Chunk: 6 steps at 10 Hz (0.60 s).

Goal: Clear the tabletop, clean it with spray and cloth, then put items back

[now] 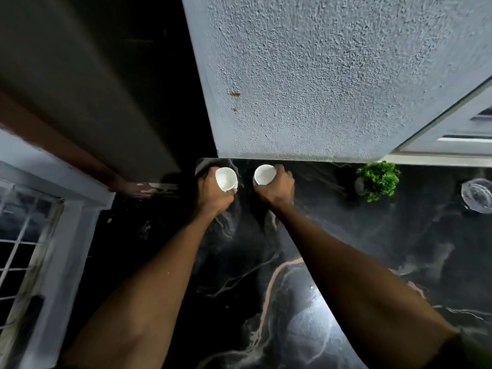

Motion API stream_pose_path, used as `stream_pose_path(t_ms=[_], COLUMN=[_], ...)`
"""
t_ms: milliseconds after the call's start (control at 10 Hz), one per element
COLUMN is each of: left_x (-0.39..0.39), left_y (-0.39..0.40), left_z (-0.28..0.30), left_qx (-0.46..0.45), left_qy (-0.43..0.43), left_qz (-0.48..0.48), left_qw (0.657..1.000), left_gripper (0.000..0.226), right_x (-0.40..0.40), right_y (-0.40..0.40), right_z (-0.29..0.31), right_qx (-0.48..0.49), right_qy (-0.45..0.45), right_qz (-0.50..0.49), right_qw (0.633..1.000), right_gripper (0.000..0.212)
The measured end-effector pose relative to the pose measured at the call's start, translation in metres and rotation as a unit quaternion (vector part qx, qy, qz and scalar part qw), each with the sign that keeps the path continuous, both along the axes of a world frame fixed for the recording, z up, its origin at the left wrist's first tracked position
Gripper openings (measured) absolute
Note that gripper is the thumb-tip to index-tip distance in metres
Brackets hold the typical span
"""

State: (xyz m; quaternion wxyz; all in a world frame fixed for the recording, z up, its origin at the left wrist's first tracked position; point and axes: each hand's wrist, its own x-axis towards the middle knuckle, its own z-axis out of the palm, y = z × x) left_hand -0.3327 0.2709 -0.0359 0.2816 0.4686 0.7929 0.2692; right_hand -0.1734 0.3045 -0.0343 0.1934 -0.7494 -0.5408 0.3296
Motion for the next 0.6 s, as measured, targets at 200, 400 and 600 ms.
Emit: stream_pose_path(t_ms=[200, 400, 600], left_x=[0.0, -0.001, -0.003], left_y=[0.006, 0.009, 0.005], left_z=[-0.005, -0.007, 0.0], left_qx=[-0.012, -0.013, -0.023], left_qy=[0.02, 0.031, 0.028], left_qz=[-0.01, -0.018, -0.023], left_qw=[1.0, 0.999, 0.999], left_gripper=[0.063, 0.066, 0.095], right_x=[0.0, 0.0, 0.001], right_y=[-0.001, -0.001, -0.007], right_z=[-0.001, -0.001, 0.011], right_qx=[-0.01, -0.018, -0.023], right_qy=[0.004, 0.004, -0.008], right_qz=[0.006, 0.016, 0.026], right_qw=[1.0, 1.0, 0.999], right_gripper=[0.067, 0.067, 0.082])
